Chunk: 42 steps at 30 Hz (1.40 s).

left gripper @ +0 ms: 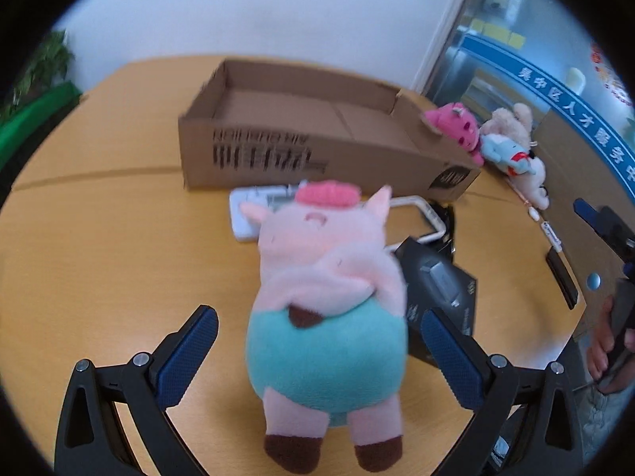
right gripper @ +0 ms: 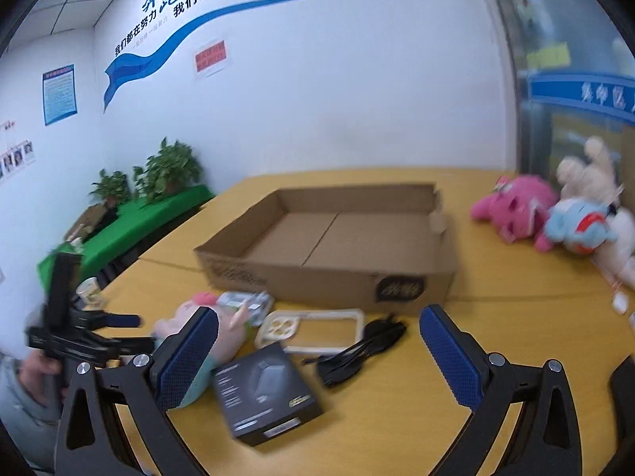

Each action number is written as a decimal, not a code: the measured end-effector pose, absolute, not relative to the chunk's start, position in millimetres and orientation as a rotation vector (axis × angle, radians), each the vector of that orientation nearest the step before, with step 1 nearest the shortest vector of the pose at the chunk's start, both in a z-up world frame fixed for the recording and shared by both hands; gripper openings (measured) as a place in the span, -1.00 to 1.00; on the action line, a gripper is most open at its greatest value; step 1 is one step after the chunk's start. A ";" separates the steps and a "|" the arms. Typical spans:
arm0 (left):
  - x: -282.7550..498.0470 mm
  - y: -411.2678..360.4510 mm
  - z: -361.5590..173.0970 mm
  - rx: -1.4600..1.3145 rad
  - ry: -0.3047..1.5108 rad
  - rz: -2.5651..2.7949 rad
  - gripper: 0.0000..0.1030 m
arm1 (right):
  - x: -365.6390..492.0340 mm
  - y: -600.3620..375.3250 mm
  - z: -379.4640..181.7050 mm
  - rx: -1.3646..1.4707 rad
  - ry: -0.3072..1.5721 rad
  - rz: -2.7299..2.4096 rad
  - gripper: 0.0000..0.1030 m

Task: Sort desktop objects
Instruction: 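Move both tools toward the pink pig plush on the table, then close the right gripper on the pink pig plush and lift it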

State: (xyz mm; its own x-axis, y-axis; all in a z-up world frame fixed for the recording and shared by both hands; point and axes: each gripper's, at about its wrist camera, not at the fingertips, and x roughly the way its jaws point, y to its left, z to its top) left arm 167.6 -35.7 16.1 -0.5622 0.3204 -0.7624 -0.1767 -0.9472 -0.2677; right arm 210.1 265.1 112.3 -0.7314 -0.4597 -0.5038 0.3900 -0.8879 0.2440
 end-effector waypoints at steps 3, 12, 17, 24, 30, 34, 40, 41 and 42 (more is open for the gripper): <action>168.2 -35.4 -1.1 -1.322 -0.281 2.464 0.67 | 211.6 251.7 105.6 0.800 -0.191 -2.502 1.00; 180.8 -30.7 -0.9 -1.290 -0.238 2.496 0.52 | 174.3 159.8 69.9 1.008 -0.107 -2.337 1.00; 186.9 -36.1 -4.1 -1.272 -0.265 2.495 0.47 | 140.7 118.1 31.9 1.189 -0.140 -2.205 1.00; 186.7 -46.4 -8.4 -1.268 -0.327 2.468 0.39 | 132.3 68.9 -4.5 1.289 -0.085 -2.076 0.85; 185.1 -51.1 -1.4 -1.242 -0.358 2.461 0.22 | 135.8 68.6 2.7 1.228 -0.118 -2.105 0.55; 183.5 -44.6 17.9 -1.199 -0.288 2.507 0.18 | 135.8 75.2 23.0 1.153 -0.151 -2.127 0.46; 161.9 -25.5 76.5 -1.017 -0.171 2.562 0.18 | 118.3 97.8 87.4 0.962 -0.171 -2.232 0.44; 154.4 -20.5 89.8 -0.975 -0.147 2.570 0.18 | 113.9 101.8 98.1 0.933 -0.168 -2.249 0.44; 149.2 -17.7 98.3 -0.945 -0.131 2.573 0.18 | 109.3 106.2 109.5 0.904 -0.162 -2.269 0.44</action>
State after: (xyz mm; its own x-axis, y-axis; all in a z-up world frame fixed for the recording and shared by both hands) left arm 149.2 -17.7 98.3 -0.6943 0.3945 -0.6019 -0.3312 -0.9177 -0.2194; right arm 109.3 106.2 109.5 -0.5276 -0.6358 -0.5634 0.5495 -0.7612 0.3444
